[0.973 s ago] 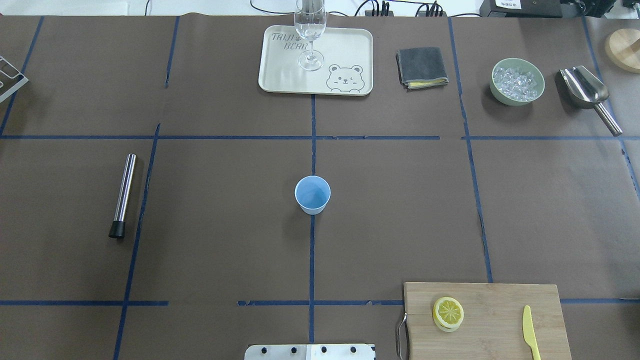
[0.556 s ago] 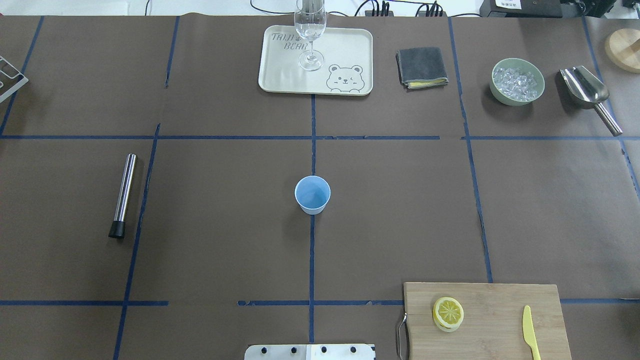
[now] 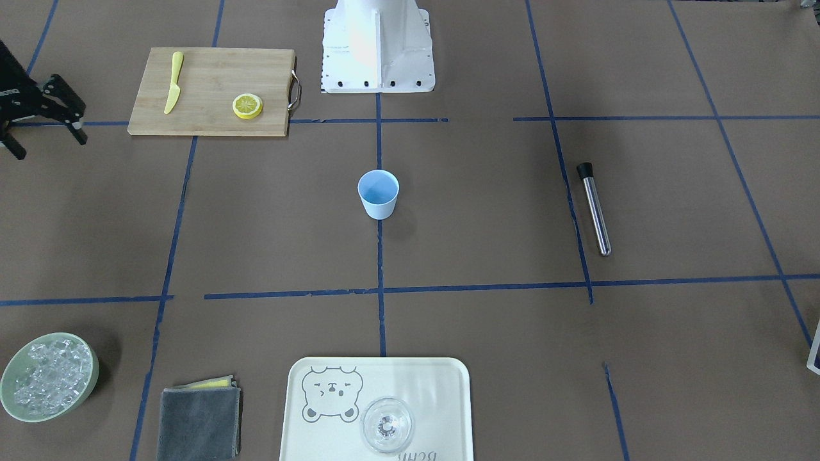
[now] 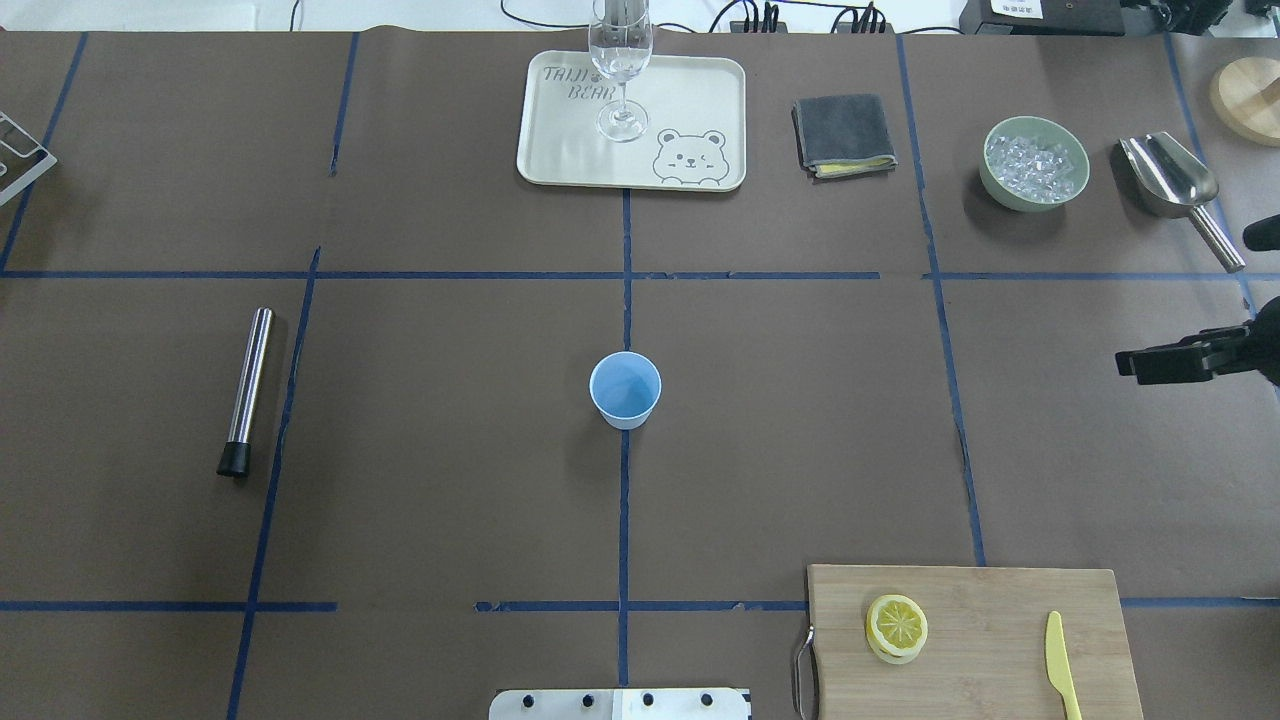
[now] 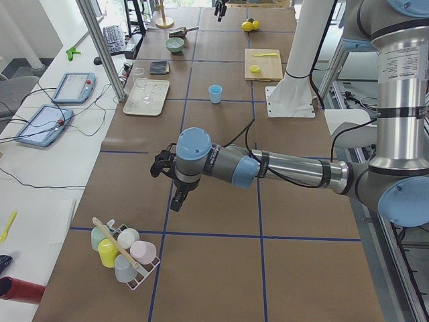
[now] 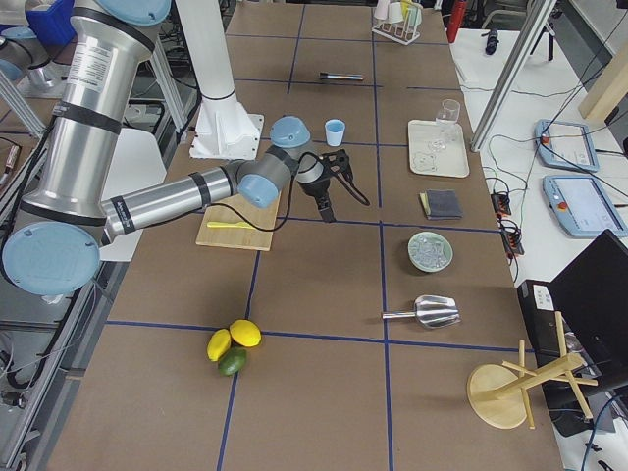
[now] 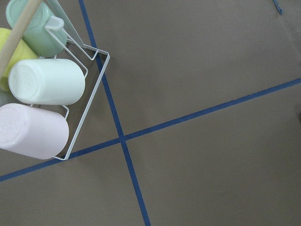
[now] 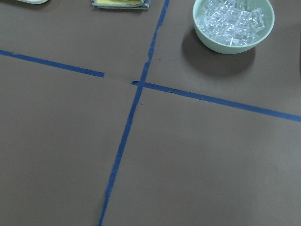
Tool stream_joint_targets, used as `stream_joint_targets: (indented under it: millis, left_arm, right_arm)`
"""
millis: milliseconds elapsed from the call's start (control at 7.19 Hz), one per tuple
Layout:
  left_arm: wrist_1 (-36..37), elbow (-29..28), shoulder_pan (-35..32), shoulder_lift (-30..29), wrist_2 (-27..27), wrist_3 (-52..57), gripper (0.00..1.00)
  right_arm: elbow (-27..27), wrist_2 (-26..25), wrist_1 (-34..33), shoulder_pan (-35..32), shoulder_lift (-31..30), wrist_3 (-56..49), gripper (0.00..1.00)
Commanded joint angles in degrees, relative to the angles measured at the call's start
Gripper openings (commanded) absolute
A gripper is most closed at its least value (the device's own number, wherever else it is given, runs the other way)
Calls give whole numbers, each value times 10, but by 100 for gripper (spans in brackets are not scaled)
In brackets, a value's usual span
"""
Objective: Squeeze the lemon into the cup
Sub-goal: 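Move the right gripper down to the lemon slice on the cutting board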
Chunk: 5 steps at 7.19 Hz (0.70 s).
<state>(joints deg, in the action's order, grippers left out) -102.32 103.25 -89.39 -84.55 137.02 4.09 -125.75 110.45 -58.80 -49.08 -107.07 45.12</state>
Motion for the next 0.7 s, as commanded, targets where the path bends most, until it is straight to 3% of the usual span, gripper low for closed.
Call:
stream_joint_targets:
  millis: [0, 417, 556]
  left_arm:
    - [-9, 1, 0, 1, 0, -2, 100]
    - [-22, -1, -1, 3, 0, -1, 100]
    - [-22, 1, -1, 1, 0, -1, 100]
  right_arm:
    - [-29, -112, 0, 150, -4, 129, 100]
    - [-31, -364, -12, 398, -2, 309, 100]
    - [-31, -387, -36, 434, 8, 341, 100]
